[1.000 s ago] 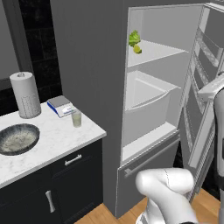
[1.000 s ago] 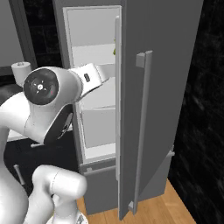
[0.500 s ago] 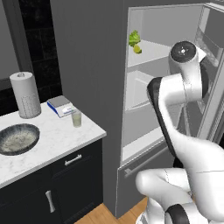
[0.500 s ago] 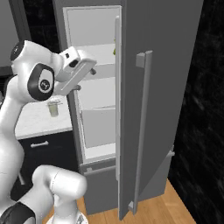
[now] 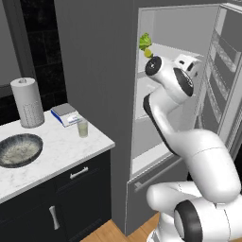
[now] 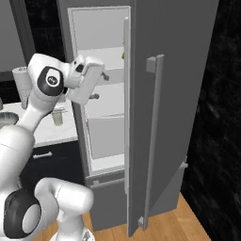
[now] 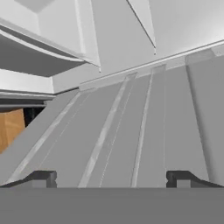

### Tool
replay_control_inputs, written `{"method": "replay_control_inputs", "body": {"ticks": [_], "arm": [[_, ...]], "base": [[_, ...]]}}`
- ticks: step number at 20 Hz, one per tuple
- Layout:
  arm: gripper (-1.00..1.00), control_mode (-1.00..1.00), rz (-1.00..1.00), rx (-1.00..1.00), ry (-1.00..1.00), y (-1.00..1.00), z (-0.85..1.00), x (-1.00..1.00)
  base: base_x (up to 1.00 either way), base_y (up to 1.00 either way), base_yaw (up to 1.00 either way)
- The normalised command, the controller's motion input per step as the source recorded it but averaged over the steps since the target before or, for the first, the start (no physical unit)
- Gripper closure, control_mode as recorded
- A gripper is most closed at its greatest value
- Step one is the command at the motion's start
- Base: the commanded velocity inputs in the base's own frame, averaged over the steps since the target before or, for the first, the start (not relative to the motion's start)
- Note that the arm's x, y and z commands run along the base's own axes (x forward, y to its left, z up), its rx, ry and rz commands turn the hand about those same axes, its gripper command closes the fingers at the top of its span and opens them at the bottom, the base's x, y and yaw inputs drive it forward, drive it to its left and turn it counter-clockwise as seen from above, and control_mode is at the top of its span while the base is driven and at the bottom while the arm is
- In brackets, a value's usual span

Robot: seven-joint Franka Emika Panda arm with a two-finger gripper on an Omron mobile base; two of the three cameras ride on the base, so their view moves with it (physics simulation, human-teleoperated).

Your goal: Grab a lemon wedge from the fridge and one ice cube from the ice bowl, and put them in the glass of lemonade.

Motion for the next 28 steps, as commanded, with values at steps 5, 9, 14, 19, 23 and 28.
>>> {"method": "replay_control_inputs", "body": {"ticks": [5, 9, 14, 19, 23, 28], "arm": [[-1.0, -1.0, -0.01, -0.09, 0.0, -0.42, -0.39, 0.2], [-1.0, -1.0, -0.02, -0.1, 0.0, -0.5, 0.0, 0.22], [-1.0, -1.0, -0.13, -0.05, 0.0, -0.76, -0.04, 0.0], [-1.0, -1.0, -0.24, -0.01, 0.04, -0.87, -0.16, 0.0], [-1.0, -1.0, -0.34, 0.0, 0.11, -0.9, -0.15, -0.01], [-1.0, -1.0, -0.35, 0.0, 0.08, -0.97, -0.16, -0.06]], "base": [[0.0, 0.0, 0.0], [0.0, 0.0, 0.0], [0.0, 0.0, 0.0], [0.0, 0.0, 0.0], [0.0, 0.0, 0.0], [0.0, 0.0, 0.0]]}}
